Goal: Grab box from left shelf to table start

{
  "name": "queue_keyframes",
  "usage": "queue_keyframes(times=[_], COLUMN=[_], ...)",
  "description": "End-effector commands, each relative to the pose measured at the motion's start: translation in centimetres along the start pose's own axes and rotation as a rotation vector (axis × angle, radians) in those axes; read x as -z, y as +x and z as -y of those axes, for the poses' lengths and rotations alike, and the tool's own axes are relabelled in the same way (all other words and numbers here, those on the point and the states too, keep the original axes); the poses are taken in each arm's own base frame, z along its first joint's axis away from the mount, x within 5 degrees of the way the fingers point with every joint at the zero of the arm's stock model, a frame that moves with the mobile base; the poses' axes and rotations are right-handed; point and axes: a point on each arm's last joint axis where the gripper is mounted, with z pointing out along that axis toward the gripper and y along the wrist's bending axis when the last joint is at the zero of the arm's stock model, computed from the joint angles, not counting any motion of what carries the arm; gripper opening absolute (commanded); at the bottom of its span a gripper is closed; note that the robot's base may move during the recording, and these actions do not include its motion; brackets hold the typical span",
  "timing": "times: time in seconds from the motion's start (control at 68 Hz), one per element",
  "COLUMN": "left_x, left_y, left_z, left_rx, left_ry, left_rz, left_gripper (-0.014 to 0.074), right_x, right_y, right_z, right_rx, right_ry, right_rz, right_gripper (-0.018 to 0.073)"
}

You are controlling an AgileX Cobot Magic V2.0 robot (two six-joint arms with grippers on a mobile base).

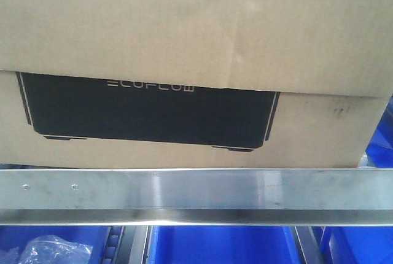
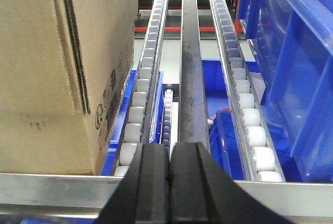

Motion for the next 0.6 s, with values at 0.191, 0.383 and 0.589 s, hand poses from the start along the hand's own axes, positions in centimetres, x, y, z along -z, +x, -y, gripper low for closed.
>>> queue_keyframes(times=[0.191, 0.383, 0.589], left_x=[-0.9, -4.1, -10.5], left_y=[-7.6, -12.1, -14.7], left_z=[0.6, 1.1, 3.0], left_rx=[-0.002, -0.071, -0.078], left_ry=[0.015, 0.049, 0.197], left_rz=[-0.003, -0.285, -0.44], left_gripper=[0.0255, 0.0255, 0.0255], right_x=[0.1, 0.1, 0.1], right_y=[-0.8, -0.8, -0.8], right_z=[0.0, 0.0, 0.0], right_rx=[0.008, 0.008, 0.008], right_ry=[-0.003, -0.003, -0.003], right_rz=[0.091, 0.091, 0.091], right_gripper=[0.0057, 0.0057, 0.0057])
